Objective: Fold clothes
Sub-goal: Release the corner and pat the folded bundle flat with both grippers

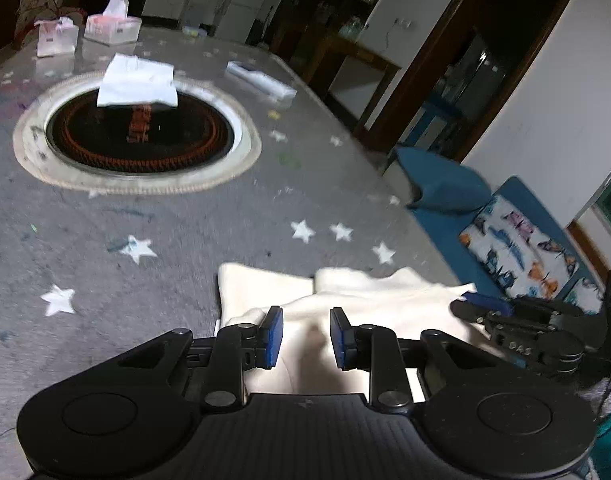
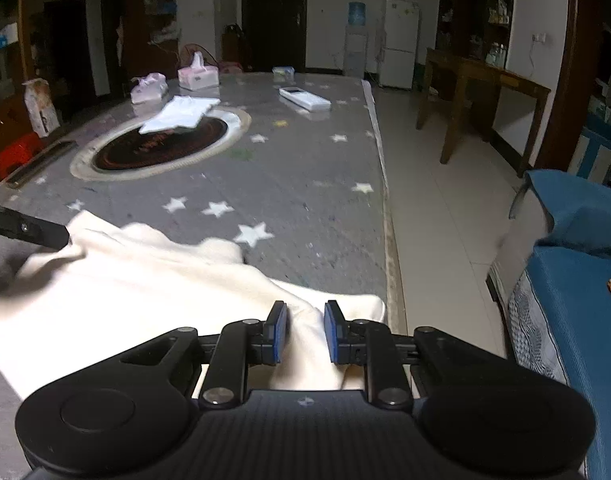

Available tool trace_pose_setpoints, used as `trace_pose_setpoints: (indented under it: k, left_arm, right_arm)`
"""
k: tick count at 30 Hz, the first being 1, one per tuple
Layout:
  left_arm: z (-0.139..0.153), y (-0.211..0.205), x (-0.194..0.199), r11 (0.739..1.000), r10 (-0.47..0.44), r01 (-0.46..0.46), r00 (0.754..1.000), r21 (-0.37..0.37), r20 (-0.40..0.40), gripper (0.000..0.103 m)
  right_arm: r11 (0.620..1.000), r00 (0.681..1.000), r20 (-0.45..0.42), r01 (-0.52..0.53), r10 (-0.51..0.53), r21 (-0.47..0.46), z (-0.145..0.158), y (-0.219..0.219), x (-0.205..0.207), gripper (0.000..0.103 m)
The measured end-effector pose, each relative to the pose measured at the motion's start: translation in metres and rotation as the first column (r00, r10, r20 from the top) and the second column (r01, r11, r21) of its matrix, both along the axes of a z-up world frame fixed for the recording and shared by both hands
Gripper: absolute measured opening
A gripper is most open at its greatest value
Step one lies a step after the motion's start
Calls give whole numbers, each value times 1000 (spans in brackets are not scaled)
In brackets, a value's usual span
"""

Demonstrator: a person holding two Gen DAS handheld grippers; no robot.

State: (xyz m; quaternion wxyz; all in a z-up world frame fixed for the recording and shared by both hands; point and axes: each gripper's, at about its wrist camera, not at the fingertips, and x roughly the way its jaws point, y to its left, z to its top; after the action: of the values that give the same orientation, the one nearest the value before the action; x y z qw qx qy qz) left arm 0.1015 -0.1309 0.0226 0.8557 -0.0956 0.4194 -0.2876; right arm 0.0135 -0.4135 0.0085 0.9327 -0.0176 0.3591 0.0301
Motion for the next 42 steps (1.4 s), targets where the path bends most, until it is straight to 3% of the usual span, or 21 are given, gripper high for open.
trace_pose_setpoints:
  k: [6, 12, 19, 23, 27, 34, 39, 42]
  left_arm:
    - [1, -2, -3, 1000, 7, -7, 1000, 16, 22, 26]
    - [17, -11, -36, 998, -67, 67, 994, 12, 84, 26]
    - [5, -32, -68, 987, -156, 152, 983, 53, 97, 26]
    - [1, -34, -75, 987, -151, 143, 983, 76, 108, 28]
    - [9, -28, -86, 989, -144, 138, 981, 55, 129, 28]
    - [6, -27, -110, 984, -167, 154, 973, 89, 161, 28]
    - [0, -30, -120, 980, -176, 154, 966, 127, 191, 29]
    - [3, -28, -124, 983, -168, 149, 967, 109, 194, 30]
  right_arm:
    - [1000, 999, 34, -6, 6, 6, 12, -4, -15, 21]
    - [998, 996, 67, -61, 60, 14, 24, 4, -64, 21]
    - [996, 993, 76, -84, 85, -18, 12, 16, -112, 21]
    - [998, 995, 79, -57, 56, -1, 5, 11, -122, 21]
    - [999, 993, 106, -49, 49, -7, 18, 13, -123, 21]
    - [989, 979, 144, -148, 145, 7, 22, 47, -118, 23]
    - [988, 983, 100, -155, 155, -10, 5, 59, -115, 25]
    - [990, 982, 125, -143, 143, -7, 12, 62, -119, 27]
